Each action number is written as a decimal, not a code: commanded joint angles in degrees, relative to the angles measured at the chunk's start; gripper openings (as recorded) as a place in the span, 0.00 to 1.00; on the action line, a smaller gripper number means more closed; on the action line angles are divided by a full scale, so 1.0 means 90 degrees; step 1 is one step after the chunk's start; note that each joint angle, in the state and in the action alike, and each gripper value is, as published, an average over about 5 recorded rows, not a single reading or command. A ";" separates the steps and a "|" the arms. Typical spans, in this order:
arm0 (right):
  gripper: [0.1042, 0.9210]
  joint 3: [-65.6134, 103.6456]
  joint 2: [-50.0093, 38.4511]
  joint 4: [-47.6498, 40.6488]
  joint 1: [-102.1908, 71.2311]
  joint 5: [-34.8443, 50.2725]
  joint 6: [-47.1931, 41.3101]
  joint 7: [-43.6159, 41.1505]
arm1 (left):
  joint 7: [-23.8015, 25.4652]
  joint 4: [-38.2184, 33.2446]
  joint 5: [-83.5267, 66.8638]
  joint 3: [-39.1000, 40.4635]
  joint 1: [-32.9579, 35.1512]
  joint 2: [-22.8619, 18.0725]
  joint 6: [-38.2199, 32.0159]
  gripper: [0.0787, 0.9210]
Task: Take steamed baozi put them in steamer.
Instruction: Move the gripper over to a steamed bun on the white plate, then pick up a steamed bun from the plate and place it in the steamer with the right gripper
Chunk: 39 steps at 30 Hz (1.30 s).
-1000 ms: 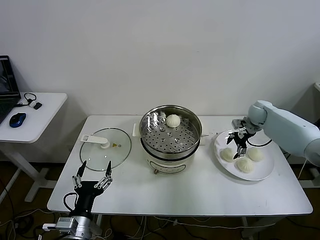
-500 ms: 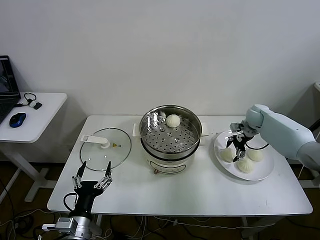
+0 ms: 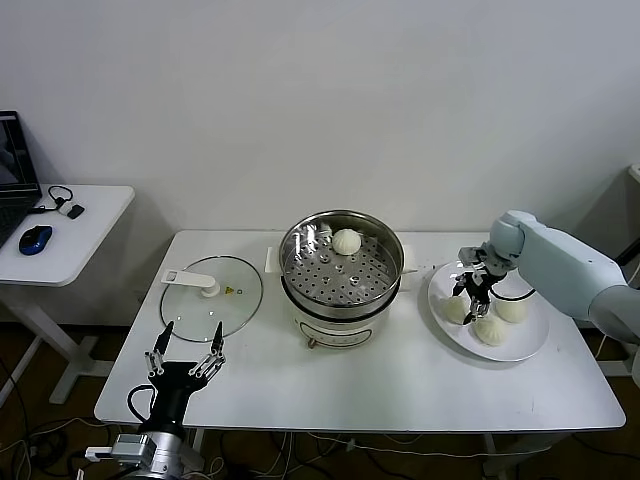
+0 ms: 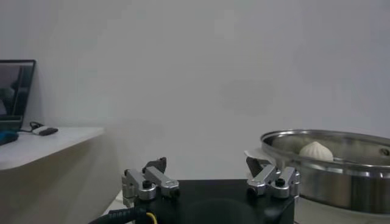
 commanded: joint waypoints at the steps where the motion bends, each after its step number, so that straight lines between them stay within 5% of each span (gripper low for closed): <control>1: 0.75 0.0025 -0.0004 0.0026 0.0057 0.0011 -0.0004 -0.0022 | 0.0000 -0.0006 0.0004 -0.0004 0.0005 -0.0006 0.0000 0.88; 10: 0.74 -0.0626 -0.0176 0.0434 0.0974 0.0687 -0.0121 -0.0097 | -0.0002 -0.0018 0.0005 -0.0002 -0.0006 -0.0019 -0.0009 0.88; 27: 0.74 -0.3362 -0.0034 0.1455 0.4232 0.3675 -0.0746 -0.0329 | -0.0009 -0.0117 0.0120 0.0085 0.0012 -0.0065 -0.0025 0.88; 39: 0.75 -0.3450 0.0852 0.1621 0.4478 0.4191 -0.1093 -0.0263 | -0.0008 -0.0160 0.0124 0.0100 0.0058 -0.0028 -0.0056 0.88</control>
